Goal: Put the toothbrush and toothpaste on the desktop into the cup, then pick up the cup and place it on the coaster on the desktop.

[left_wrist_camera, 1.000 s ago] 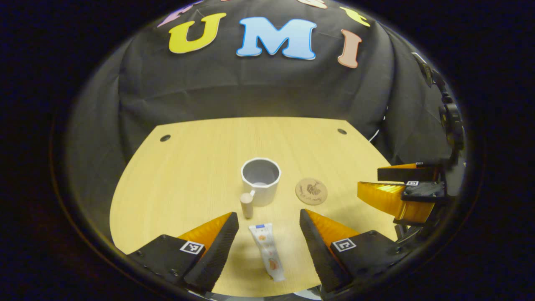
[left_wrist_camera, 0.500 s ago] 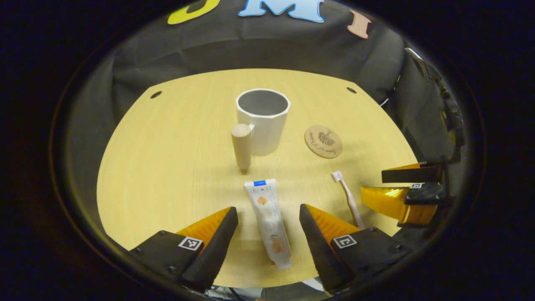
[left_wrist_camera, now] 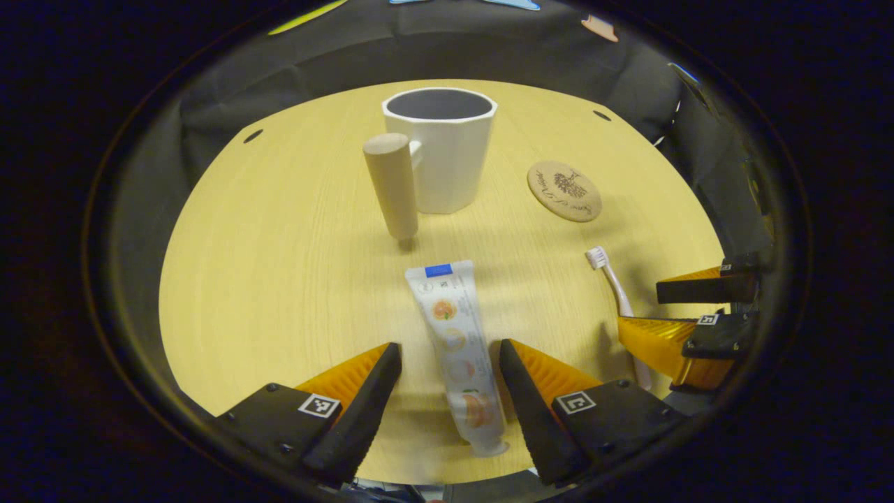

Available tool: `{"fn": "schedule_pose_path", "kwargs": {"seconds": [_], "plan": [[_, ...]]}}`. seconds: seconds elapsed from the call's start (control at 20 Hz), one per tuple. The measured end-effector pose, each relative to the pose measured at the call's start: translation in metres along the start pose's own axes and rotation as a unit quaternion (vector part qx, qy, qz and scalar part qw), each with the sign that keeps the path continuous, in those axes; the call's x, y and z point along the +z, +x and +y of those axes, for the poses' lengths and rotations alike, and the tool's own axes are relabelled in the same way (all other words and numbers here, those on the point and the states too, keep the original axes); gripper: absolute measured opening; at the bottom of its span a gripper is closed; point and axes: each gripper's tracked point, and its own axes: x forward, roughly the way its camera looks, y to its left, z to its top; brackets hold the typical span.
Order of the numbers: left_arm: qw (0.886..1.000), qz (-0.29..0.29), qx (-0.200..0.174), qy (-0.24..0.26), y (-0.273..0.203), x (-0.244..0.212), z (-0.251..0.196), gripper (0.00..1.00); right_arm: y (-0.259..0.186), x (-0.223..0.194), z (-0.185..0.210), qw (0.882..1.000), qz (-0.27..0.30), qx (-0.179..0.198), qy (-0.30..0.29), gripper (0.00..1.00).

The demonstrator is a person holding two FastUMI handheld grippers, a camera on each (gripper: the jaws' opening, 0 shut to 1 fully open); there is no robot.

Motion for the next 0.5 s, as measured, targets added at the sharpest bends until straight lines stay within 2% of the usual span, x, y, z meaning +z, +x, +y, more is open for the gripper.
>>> {"fn": "schedule_pose_path", "kwargs": {"seconds": [0.2,0.4,0.5], "plan": [[1.000,0.002,0.011,0.012,0.001,0.001,0.001,0.97,0.008,-0.012,0.000,1.000,0.018,-0.009,-0.010,0.92],[1.000,-0.002,0.015,0.003,0.001,0.002,0.002,0.97,0.005,-0.018,0.001,0.999,0.041,-0.010,-0.011,0.93],[1.000,-0.006,0.015,0.006,0.002,0.002,0.002,0.97,0.006,-0.022,0.003,0.999,0.050,-0.008,-0.016,0.84]]}}
